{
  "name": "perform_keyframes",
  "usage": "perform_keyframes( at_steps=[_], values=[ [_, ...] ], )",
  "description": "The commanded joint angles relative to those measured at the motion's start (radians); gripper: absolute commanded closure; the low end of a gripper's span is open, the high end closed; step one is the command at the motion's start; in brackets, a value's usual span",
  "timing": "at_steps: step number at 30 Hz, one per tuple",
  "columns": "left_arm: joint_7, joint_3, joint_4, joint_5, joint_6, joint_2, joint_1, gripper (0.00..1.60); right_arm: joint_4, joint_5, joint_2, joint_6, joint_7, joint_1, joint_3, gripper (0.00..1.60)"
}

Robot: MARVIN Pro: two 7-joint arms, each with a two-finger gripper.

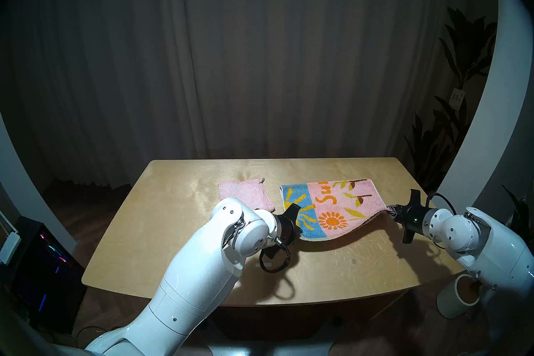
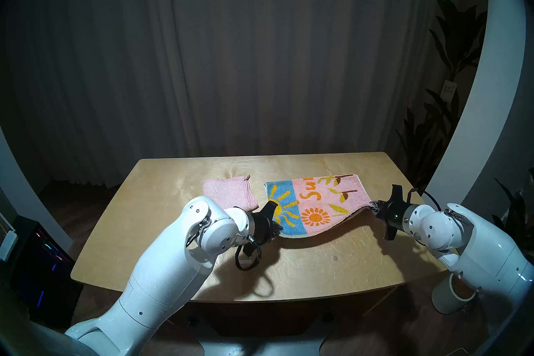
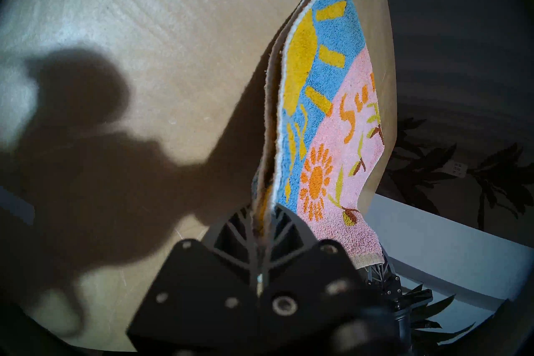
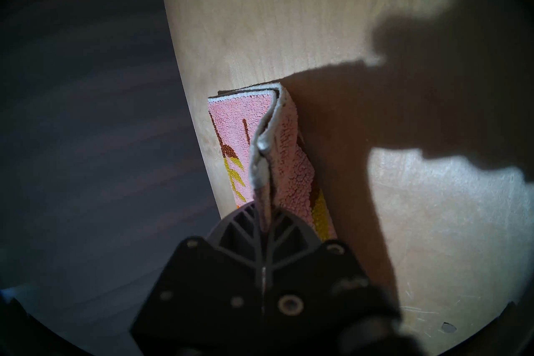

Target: Fold each towel twice and stack them on table

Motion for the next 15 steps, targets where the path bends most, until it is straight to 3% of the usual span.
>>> perform_keyframes(
  at_steps=[1,15],
  values=[
    [0.019,-0.028,0.045,-0.028,0.015,-0.043,-0.109,1.60,0.006,-0.010,-0.019,-0.026,-0.009,0.092,-0.016,1.60],
    [0.082,-0.062,0.173,-0.049,0.042,-0.080,-0.236,1.60,0.086,-0.059,-0.079,-0.059,-0.044,0.238,-0.092,1.60]
  ],
)
